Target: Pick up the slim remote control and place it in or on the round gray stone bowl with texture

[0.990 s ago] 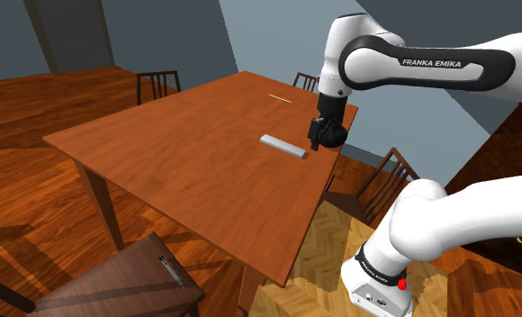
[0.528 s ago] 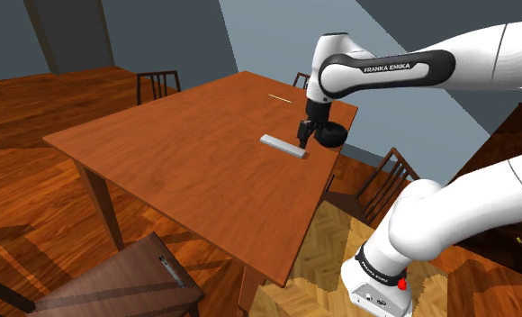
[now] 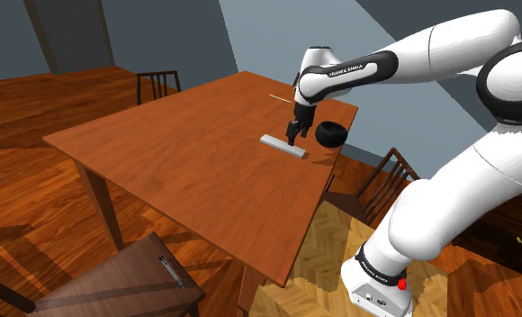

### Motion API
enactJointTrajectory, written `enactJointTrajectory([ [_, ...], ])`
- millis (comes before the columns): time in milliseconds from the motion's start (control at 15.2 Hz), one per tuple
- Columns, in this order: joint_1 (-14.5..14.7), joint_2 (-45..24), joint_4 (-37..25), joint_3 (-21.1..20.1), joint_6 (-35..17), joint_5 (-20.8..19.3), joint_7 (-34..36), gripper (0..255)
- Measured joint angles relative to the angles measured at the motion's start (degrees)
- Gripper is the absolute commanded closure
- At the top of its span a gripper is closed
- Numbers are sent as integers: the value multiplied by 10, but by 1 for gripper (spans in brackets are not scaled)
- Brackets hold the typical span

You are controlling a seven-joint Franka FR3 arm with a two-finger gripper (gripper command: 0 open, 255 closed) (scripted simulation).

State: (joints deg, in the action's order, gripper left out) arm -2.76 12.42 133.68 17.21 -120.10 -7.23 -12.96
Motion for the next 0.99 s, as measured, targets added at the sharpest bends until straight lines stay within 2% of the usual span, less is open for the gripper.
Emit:
enactJointTrajectory([
  [330,-2,-107,-58,24,-59,45,-66,0],
  [528,-10,-170,-107,31,-76,78,-107,0],
  [990,-14,-208,-96,28,-123,97,-124,0],
])
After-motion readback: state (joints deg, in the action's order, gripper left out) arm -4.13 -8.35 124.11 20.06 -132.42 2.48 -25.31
